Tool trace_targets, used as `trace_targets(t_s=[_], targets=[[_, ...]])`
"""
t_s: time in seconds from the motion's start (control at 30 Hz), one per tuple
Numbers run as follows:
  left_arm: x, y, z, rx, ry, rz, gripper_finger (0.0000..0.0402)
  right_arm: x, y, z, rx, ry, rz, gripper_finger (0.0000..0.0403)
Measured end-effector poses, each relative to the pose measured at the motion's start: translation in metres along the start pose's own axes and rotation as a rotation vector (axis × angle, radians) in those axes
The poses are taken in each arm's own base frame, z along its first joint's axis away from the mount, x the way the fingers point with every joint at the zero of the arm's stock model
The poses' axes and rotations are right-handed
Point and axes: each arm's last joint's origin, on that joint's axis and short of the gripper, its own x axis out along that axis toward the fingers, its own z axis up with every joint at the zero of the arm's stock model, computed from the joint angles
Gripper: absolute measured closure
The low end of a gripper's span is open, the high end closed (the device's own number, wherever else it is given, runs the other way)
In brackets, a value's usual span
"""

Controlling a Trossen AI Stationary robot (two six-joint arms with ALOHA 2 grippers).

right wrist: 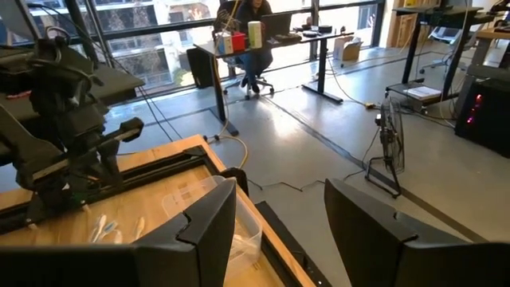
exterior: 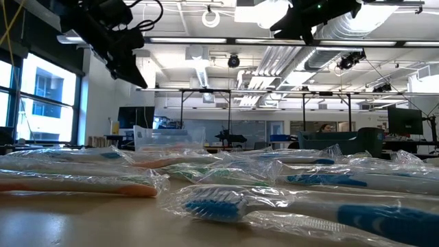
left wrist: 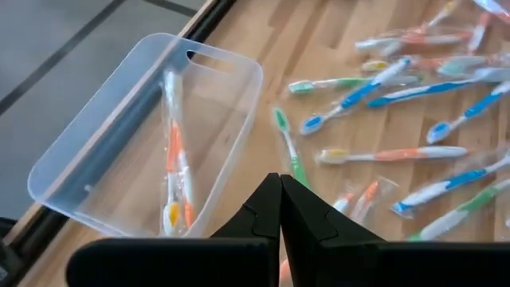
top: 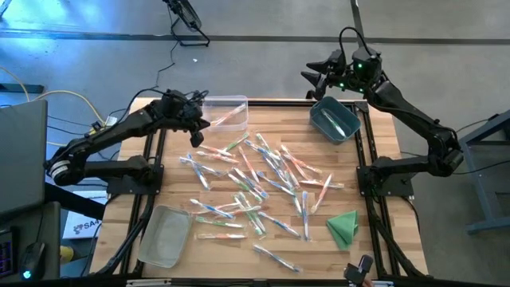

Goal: Pick & Place Toothbrushes
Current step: Put the orange toothbrush into the transparent bin

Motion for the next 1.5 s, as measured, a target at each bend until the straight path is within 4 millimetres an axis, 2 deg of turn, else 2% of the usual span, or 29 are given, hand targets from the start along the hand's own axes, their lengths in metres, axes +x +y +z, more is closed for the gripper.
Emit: trace_targets(t_s=[0.13, 0.27, 0.5, 0.63, 0.87, 1.27, 1.5], targets=[[0.004, -0.003, 0.0, -0.036, 0.013, -0.017, 0.0401, 0.0, 0.0, 0.0, -0.001, 0.0, 0.0, 0.0218], [0.007, -0.006, -0.001, 0.015, 0.031, -0.036, 0.0393, 0.0, 0.0, 0.0, -0.002, 0.0, -0.003, 0.0218], [0.016, -0.021, -0.001, 0.17, 0.067, -0.086, 0.0333, 0.0, 0.0, 0.0, -0.002, 0.0, -0.003, 0.0218], [0.023, -0.028, -0.006, 0.192, 0.13, -0.124, 0.0316, 0.0, 0.0, 0.0, -0.002, 0.0, -0.003, 0.0218], [0.04, -0.036, -0.017, 0.198, 0.272, -0.176, 0.0313, 0.0, 0.0, -0.003, 0.01, 0.032, -0.003, 0.0218], [0.071, -0.035, -0.035, 0.217, 0.46, -0.188, 0.0313, 0.0, 0.0, -0.006, 0.012, 0.058, -0.003, 0.0218], [0.083, -0.034, -0.044, 0.224, 0.54, -0.192, 0.0313, 0.0, 0.0, -0.006, 0.013, 0.06, -0.003, 0.0218]])
